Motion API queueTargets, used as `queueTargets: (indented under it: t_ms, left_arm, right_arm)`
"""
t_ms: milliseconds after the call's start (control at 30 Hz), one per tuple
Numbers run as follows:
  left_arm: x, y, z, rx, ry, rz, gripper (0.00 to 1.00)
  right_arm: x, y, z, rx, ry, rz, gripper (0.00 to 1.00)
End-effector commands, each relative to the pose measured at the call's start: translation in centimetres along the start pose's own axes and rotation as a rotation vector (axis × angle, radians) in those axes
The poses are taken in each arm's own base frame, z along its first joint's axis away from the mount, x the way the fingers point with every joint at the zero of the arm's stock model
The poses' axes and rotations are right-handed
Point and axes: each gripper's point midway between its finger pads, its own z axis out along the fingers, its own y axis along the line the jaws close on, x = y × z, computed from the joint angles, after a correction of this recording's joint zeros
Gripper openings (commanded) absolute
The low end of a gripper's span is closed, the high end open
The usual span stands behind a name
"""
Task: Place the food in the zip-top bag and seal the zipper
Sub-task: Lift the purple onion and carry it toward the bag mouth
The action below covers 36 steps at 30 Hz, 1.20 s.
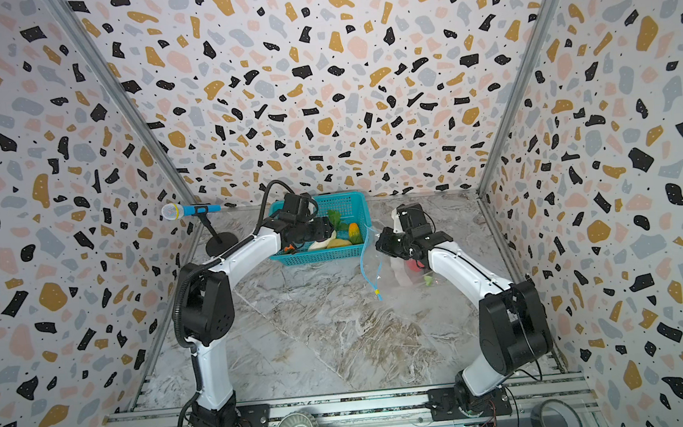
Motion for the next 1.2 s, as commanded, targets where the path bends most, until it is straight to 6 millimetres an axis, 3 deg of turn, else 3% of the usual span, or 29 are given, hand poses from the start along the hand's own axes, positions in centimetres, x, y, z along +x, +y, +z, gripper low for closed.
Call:
queueTargets:
  t_ms: [0, 367, 767, 1000, 1167]
  left_arm:
    - [-0.6, -3.5, -1.7, 0.1, -0.037, 0.043, 0.53]
    - [1.3, -10.0, -5.9, 0.328, -0.055, 0.155, 0.52]
    - [5.0, -16.0, -10.2, 0.615, -0.062, 0.314, 0.51]
    - [6.4, -17.1, -9.6, 0.692, -0.03, 0.297, 0.5]
    - [7.1, -16.7, -8.0, 0.684, -0.002, 0.26, 0.51]
  right_arm:
    - [-1.2, 1.7, -1.4, -0.034, -0.053, -0.022, 0.0]
    - [-1.5, 1.8, -1.9, -0.026, -0.067, -0.025, 0.0]
    - [-1.9, 2.2, -2.4, -0.027, -0.076, -0.029, 0.0]
    - [-2.2, 2.6, -2.7, -0.029, -0.083, -0.033, 0.0]
    - [-2.2, 2.7, -2.9, -0.03, -0.085, -0.034, 0.0]
